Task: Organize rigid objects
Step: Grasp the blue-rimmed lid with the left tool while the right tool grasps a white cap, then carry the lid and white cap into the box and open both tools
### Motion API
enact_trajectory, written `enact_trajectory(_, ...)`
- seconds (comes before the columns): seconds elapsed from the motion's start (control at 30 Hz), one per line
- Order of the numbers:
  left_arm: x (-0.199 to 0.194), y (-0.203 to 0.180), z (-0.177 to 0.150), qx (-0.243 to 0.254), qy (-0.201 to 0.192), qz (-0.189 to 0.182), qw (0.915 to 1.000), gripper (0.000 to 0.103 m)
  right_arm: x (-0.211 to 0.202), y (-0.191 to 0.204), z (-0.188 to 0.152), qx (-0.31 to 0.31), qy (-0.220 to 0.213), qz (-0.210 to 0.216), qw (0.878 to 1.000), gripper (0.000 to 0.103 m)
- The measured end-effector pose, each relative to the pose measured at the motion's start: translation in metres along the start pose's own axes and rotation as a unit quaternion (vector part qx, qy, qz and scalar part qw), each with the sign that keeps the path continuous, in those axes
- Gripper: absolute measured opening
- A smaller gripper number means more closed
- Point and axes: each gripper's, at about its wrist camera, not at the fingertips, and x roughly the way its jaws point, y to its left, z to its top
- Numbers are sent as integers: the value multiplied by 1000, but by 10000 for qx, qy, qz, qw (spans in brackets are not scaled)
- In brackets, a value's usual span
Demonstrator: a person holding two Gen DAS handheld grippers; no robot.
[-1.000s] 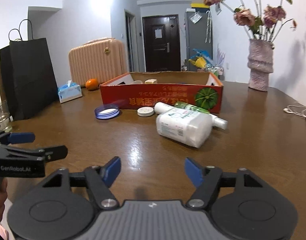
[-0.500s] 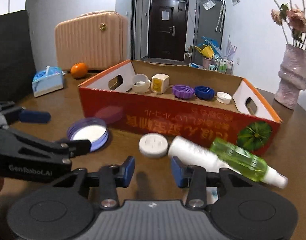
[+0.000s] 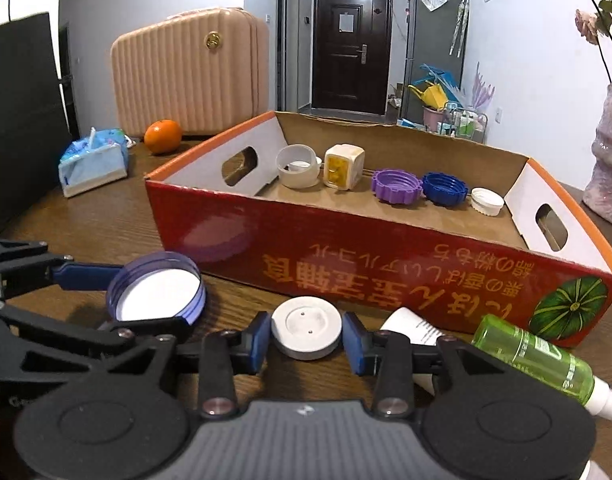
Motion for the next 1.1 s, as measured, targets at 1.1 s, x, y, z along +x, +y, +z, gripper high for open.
enact_trajectory(1.1,-120,-86,27,-463,-684,-809,9933,67,-184,-87,-51,54,-1289,-249,9913,38)
